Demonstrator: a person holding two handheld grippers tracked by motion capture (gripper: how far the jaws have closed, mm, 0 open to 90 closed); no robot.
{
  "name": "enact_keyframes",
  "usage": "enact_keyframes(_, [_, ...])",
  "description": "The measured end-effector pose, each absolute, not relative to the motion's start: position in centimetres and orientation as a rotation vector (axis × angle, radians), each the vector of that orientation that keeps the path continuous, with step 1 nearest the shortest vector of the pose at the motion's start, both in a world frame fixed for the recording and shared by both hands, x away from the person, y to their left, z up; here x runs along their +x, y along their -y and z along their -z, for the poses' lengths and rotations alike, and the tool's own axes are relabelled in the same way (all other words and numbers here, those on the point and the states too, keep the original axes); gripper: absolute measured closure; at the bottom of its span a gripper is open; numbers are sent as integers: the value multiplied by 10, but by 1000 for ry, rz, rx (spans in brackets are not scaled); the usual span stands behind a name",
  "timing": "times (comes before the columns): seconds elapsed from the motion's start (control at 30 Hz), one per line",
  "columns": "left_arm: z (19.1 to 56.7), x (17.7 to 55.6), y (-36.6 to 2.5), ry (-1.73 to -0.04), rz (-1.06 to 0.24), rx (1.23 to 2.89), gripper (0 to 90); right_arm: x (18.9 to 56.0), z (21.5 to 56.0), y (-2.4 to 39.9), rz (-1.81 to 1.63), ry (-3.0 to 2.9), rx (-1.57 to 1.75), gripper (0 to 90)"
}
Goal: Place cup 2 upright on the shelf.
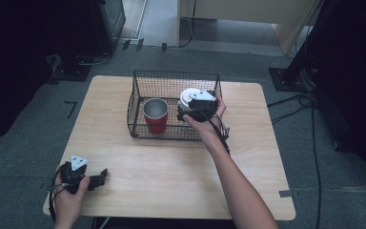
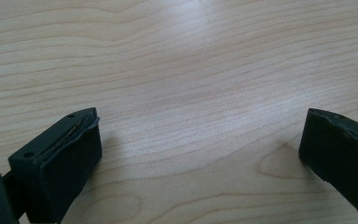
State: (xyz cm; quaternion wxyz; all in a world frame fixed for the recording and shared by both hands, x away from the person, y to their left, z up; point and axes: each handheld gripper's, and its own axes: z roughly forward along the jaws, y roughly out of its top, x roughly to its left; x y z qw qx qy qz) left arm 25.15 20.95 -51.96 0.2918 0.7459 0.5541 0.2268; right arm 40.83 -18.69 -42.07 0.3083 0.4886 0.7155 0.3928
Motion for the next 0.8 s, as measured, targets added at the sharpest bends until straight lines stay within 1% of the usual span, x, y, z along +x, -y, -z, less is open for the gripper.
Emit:
enact_keyframes(0.43, [520,251,-209,-1477,-604,1988,0,387,419,188,-1036,-1844,1266,25])
enact_keyframes(0.8, [520,251,-209,-1477,-604,1988,0,366,405,199,-1105,-1826,1270,25])
